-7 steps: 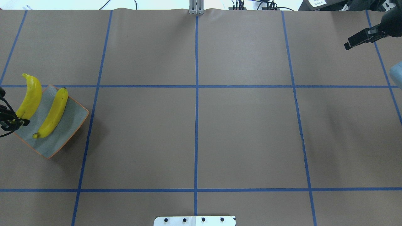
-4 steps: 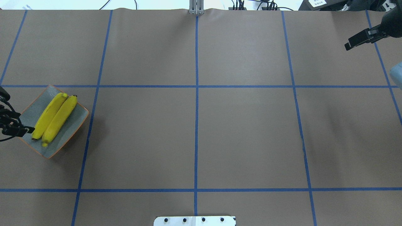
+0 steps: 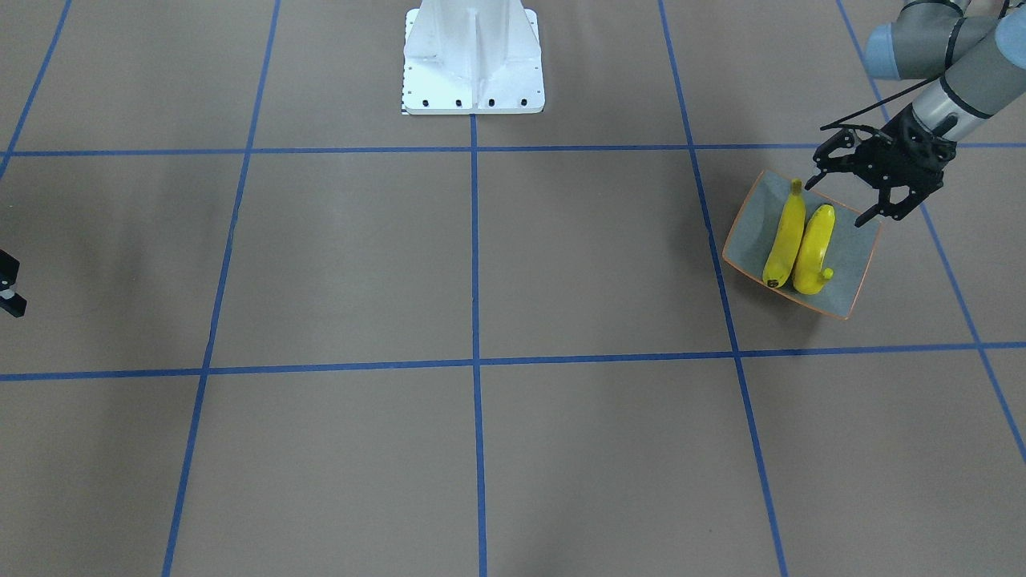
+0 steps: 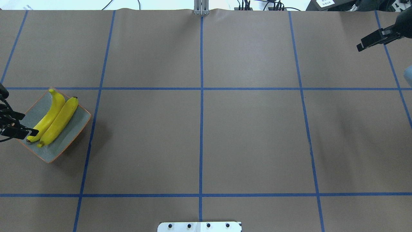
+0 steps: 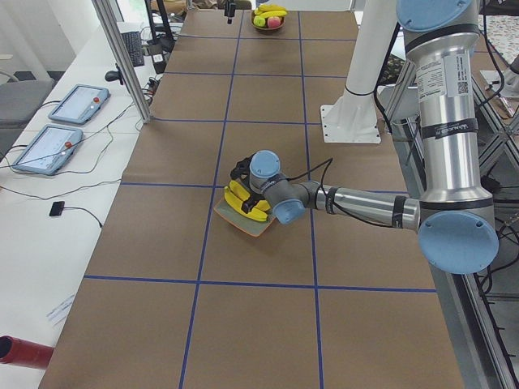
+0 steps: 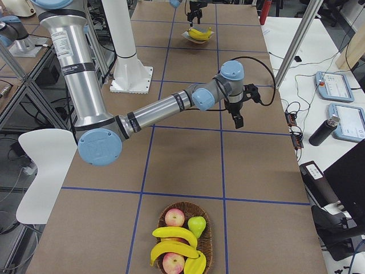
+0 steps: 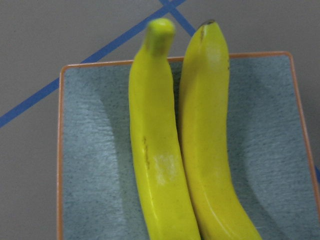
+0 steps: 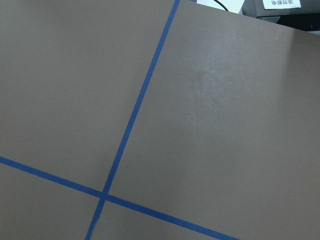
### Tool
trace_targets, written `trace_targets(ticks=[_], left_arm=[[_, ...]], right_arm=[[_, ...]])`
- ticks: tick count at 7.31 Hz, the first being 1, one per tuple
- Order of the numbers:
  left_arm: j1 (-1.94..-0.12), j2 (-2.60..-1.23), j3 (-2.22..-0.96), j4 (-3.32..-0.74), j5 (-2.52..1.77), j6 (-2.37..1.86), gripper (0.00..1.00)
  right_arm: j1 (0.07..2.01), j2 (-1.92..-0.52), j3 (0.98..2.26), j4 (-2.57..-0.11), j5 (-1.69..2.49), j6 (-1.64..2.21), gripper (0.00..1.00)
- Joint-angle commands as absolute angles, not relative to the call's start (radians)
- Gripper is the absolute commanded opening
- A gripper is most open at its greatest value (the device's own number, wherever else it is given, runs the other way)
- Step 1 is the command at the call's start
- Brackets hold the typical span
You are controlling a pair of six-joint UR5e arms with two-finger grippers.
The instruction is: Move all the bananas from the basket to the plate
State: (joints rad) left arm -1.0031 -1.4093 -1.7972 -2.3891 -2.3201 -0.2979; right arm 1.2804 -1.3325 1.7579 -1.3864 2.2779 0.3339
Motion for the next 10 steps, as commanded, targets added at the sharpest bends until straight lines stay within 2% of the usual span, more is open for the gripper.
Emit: trace_targets(ticks=[1,4,7,10], left_arm=[[-1.026,-1.436,-1.789,-2.388,-2.342,-0.302,1.00],[-1.026,-1.439,-1.789,-2.388,-2.338,-0.302,1.00],[-1.026,-1.447,-1.787,-2.390,-2.338,-0.302,1.00],[-1.026,-1.447,-1.789,-2.399,-2.338,-0.302,1.00]], right_arm=[[1.354,-1.399,1.758,-1.387,2.329,0.203,1.00],[1.497,-1.549,1.720,-1.387,2.347,-0.111,1.00],[1.684,-1.605,1.498,-1.381,2.338,-0.534,1.00],[1.698,-1.614,1.315,-1.223,2.102,-0.513,1.00]])
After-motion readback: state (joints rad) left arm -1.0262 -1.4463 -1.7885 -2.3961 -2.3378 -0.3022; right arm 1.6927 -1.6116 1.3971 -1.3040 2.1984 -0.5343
